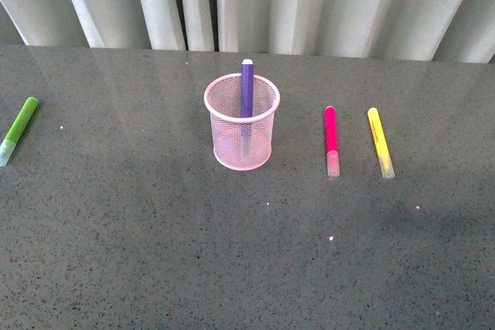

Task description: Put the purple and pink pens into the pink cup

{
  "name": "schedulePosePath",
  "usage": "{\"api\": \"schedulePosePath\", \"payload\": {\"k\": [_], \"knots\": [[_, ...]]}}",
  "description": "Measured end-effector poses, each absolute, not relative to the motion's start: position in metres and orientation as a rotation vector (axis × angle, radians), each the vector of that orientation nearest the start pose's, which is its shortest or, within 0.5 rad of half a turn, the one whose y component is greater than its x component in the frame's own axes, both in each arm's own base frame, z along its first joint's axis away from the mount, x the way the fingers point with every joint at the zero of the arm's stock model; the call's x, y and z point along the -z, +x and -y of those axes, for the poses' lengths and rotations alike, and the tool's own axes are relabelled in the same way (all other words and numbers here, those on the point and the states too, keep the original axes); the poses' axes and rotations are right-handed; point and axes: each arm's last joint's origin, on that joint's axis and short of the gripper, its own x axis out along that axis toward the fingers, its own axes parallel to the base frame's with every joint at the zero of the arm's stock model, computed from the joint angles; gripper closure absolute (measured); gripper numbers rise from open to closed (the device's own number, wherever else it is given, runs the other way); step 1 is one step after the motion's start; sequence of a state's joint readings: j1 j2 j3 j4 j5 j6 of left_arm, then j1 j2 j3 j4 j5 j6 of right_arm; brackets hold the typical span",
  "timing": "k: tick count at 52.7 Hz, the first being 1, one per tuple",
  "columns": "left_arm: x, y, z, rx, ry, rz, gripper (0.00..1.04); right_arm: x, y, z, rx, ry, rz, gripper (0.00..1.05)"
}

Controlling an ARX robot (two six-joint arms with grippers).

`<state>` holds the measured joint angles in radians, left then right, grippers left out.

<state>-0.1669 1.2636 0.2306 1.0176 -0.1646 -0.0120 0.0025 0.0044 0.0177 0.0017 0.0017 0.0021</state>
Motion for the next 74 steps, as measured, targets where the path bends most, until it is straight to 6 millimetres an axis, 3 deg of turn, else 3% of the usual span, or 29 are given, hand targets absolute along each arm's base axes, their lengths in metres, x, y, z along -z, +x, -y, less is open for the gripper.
{"api": "schedulePosePath", "payload": {"k": [5, 16, 32, 74], "knots": [[-0.172, 0.202, 0.026, 0.003, -0.01, -0.016, 1.01, -0.169, 0.097, 0.0, -0.001, 0.002, 0.015, 0.07], [-0.16, 0.179, 0.016, 0.004, -0.005, -0.026, 1.01, -0.169, 0.097, 0.0, 0.0, 0.002, 0.015, 0.07], [-0.162, 0.152, 0.0, -0.002, -0.007, -0.014, 1.01, -0.169, 0.097, 0.0, -0.001, 0.002, 0.015, 0.07], [-0.17, 0.117, 0.0, 0.0, -0.007, 0.014, 1.01, -0.169, 0.097, 0.0, 0.0, 0.002, 0.015, 0.07]]}}
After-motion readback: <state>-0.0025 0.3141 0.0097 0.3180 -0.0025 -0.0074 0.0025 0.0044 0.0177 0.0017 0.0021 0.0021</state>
